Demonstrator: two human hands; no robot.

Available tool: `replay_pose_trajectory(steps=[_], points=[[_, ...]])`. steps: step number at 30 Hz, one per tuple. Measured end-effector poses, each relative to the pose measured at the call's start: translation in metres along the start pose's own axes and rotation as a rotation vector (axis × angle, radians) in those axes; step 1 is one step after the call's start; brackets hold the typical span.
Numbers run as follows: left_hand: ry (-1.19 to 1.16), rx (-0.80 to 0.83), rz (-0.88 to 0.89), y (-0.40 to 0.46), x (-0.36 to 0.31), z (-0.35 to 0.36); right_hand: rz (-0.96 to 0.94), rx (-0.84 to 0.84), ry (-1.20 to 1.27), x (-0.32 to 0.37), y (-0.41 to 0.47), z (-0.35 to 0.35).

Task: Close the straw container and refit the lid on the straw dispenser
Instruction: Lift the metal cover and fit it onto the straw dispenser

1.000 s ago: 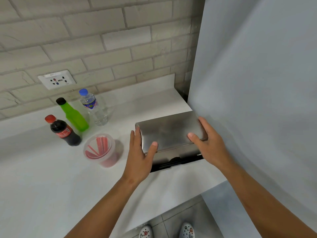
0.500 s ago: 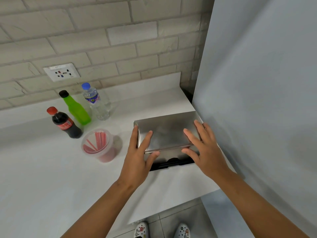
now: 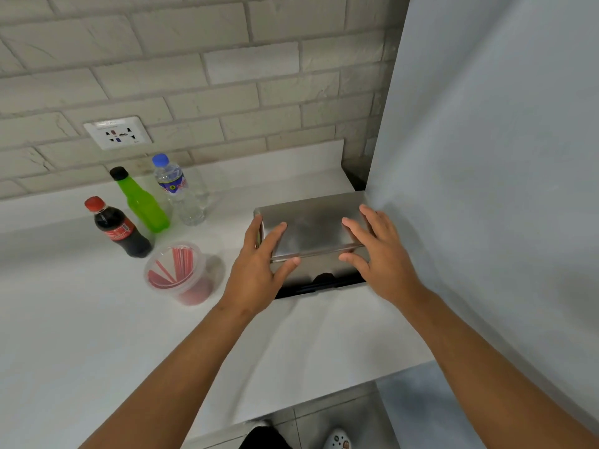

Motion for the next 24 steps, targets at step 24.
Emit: replay_pose_trajectory(steps=[24], points=[[0.188,0.399,0.172,0.088,0.026,-0.005,-0.065,0.246,-0.280,0.047,0.099,0.006]])
Point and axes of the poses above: each hand's wrist, its own y-axis towards the middle knuckle, its own z-axis out of the palm, x = y × z, the point moved 9 cm from there along y, towards the middle knuckle, and after that the axes turned 15 degrees about z, right-handed, at the moved point
